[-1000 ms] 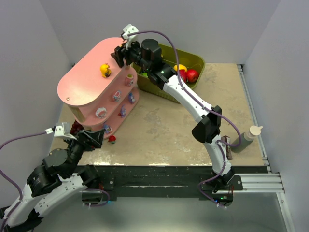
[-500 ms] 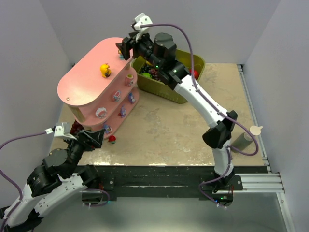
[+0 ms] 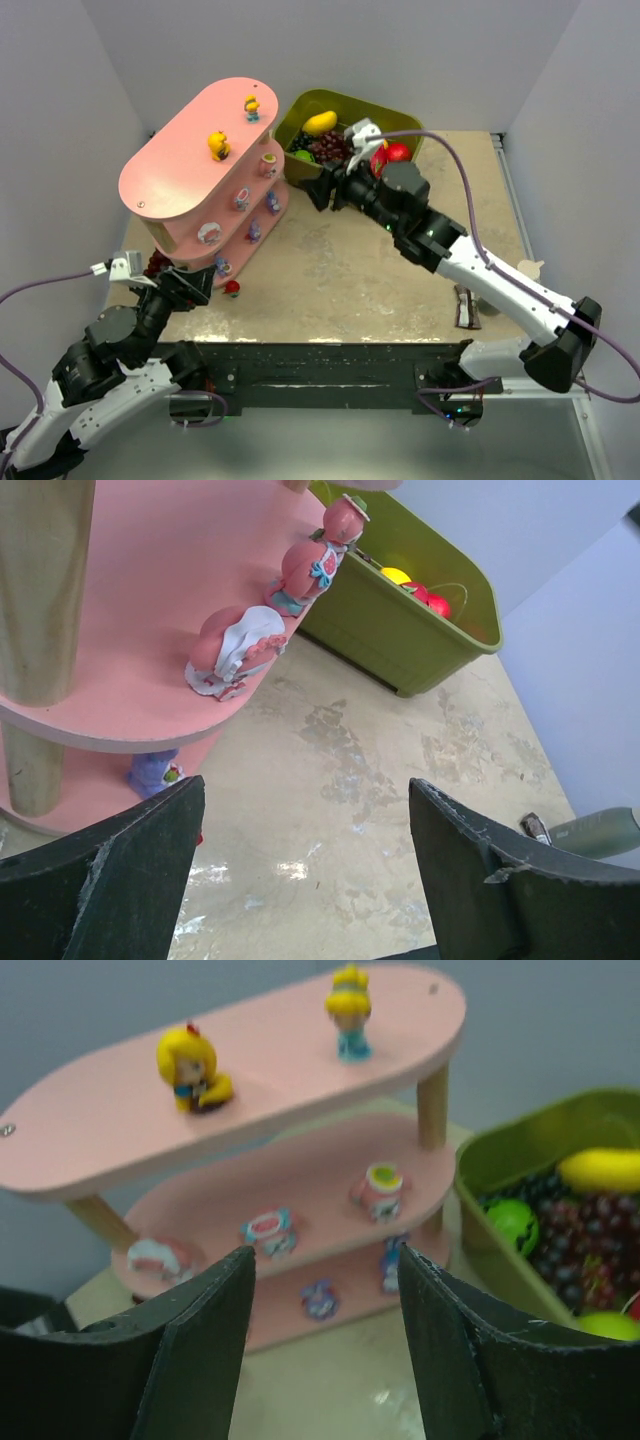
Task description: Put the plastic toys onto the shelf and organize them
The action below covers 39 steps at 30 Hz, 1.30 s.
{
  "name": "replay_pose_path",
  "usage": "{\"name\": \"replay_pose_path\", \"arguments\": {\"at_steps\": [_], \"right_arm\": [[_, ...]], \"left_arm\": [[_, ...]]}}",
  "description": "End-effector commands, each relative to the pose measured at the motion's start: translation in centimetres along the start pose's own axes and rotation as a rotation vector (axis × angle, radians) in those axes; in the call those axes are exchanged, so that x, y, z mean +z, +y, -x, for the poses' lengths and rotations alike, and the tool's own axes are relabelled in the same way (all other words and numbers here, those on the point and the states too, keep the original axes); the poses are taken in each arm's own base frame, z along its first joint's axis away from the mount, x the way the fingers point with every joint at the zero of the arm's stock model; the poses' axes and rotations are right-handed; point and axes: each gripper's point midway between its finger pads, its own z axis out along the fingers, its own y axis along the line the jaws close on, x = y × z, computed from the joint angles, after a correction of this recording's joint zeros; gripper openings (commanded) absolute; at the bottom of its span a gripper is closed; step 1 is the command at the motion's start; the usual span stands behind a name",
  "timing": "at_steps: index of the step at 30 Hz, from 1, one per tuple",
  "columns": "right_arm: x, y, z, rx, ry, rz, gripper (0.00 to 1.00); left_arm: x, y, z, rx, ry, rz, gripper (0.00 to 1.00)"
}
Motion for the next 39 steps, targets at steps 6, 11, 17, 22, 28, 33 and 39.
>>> {"name": "replay_pose_path", "arguments": {"at_steps": [6, 11, 17, 22, 28, 33, 39], "right_arm": [[-2.2, 11.4, -16.3, 0.177, 0.206, 0.181, 0.33], [-1.5, 16.7, -26.8, 0.16, 0.297, 0.134, 0.38], [-0.9, 15.4, -34.8, 0.284, 0.28, -0.093, 0.61], [-0.6, 15.1, -38.4, 0.239, 0.268, -0.21, 0.68], [-0.2, 14.8, -44.4, 0.205, 0.321, -0.298, 0.78], [0.2, 14.4, -47.0, 0.158, 0.362, -0.375, 0.84], [0.7, 13.0, -49.1, 0.035, 0.396, -0.506, 0.88]], "left_arm": [[-0.3, -1.9, 2.3, -0.023, -0.04, -0.06, 0.87], [-0.1, -1.9, 1.9, -0.028, -0.03, -0.055, 0.86], [-0.4, -1.6, 2.0, -0.039, -0.037, -0.056, 0.86], [-0.9, -1.1, 2.3, -0.045, -0.047, -0.054, 0.86], [-0.7, -0.8, 1.7, -0.035, -0.053, -0.055, 0.86], [-0.6, -0.7, 1.4, -0.032, -0.059, -0.057, 0.86], [-0.9, -0.4, 1.6, -0.042, -0.077, -0.067, 0.86]]}}
